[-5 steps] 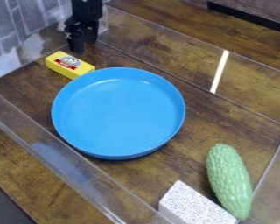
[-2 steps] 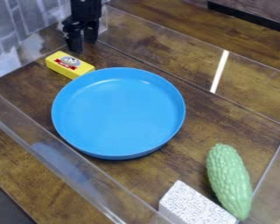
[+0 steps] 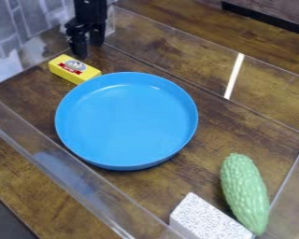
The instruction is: Put the yellow block in the blue tray
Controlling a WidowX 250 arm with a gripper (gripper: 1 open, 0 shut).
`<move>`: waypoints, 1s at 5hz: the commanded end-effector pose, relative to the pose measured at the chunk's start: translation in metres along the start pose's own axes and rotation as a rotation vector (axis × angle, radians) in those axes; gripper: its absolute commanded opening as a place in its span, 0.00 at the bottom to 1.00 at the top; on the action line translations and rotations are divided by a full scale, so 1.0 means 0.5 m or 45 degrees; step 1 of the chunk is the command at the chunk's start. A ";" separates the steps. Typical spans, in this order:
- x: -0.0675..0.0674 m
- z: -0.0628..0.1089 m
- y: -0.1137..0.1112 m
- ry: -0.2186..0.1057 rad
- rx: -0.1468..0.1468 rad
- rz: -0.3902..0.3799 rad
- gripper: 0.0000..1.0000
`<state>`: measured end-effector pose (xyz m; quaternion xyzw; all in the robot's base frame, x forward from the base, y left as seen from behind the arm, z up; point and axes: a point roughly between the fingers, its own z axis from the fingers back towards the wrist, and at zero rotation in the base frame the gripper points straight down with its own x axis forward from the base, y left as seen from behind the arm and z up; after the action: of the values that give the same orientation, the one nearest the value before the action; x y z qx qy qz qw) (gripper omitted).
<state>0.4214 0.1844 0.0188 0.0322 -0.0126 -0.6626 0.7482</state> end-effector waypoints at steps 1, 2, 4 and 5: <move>0.001 0.023 0.015 0.028 0.083 0.022 1.00; -0.001 0.023 0.026 0.022 0.087 -0.063 1.00; -0.005 0.023 0.029 0.020 0.091 -0.139 1.00; -0.007 0.025 0.022 0.025 0.092 -0.131 1.00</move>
<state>0.4220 0.1860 0.0185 0.0353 -0.0129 -0.6955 0.7175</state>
